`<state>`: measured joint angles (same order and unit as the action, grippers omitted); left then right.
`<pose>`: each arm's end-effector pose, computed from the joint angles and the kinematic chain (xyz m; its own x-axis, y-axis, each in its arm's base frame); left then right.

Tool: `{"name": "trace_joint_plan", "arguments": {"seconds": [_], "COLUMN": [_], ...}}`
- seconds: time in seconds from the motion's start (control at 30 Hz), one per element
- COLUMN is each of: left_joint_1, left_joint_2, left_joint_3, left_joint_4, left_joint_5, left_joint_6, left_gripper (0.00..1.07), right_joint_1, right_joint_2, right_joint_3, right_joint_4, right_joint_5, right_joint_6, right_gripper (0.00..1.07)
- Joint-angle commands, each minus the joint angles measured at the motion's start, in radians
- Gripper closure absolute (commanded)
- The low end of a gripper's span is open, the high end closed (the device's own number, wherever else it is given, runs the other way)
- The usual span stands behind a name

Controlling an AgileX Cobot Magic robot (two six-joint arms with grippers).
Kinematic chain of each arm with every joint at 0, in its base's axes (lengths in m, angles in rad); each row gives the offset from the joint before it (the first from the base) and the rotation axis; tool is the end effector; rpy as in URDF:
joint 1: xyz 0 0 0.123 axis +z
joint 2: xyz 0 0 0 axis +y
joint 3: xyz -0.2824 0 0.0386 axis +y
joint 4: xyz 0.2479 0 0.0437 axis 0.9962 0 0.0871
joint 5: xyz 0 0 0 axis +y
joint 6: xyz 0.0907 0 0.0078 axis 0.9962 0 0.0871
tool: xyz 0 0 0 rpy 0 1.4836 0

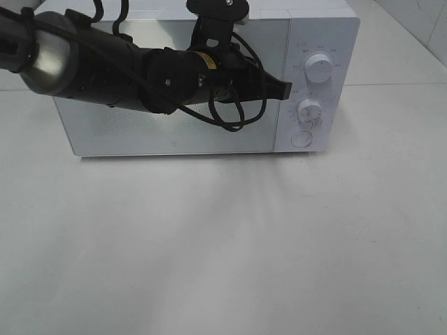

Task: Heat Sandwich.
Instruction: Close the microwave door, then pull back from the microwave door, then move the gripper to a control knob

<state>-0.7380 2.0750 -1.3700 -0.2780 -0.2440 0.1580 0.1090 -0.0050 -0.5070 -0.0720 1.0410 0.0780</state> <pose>0.3529 -0.3128 0.1902 -0.3447 0.1625 -0.9246 0.5910 0.8028 -0.0792 -0.0051 -0.0062 0.2809 -0.4258 -0.0049 -0.9048 -0.0351 0.9993 0.0111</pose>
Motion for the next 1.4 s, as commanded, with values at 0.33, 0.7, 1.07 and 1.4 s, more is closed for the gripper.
{"name": "trace_joint_plan", "arguments": {"seconds": [0.33, 0.7, 1.07, 1.4], "left_joint_1": [-0.015, -0.025, -0.022, -0.022], "left_joint_2": [-0.097, -0.280, -0.387, -0.451], "left_joint_3": [0.035, 0.278, 0.312, 0.309], "left_joint_4": [-0.029, -0.030, -0.015, 0.141], "left_joint_5": [0.080, 0.120, 0.393, 0.755], "left_joint_6": [-0.002, -0.010, -0.017, -0.041], "left_gripper": [1.06, 1.06, 0.12, 0.07], "right_joint_1": [-0.007, -0.007, -0.007, -0.007], "right_joint_2": [-0.026, -0.026, -0.026, -0.026], "right_joint_3": [0.001, 0.001, 0.001, 0.001], "right_joint_4": [0.001, 0.001, 0.000, 0.000], "right_joint_5": [-0.005, -0.005, -0.005, -0.005], "right_joint_6": [0.000, 0.000, 0.001, 0.000], "right_gripper": [0.31, 0.31, 0.31, 0.31]}}
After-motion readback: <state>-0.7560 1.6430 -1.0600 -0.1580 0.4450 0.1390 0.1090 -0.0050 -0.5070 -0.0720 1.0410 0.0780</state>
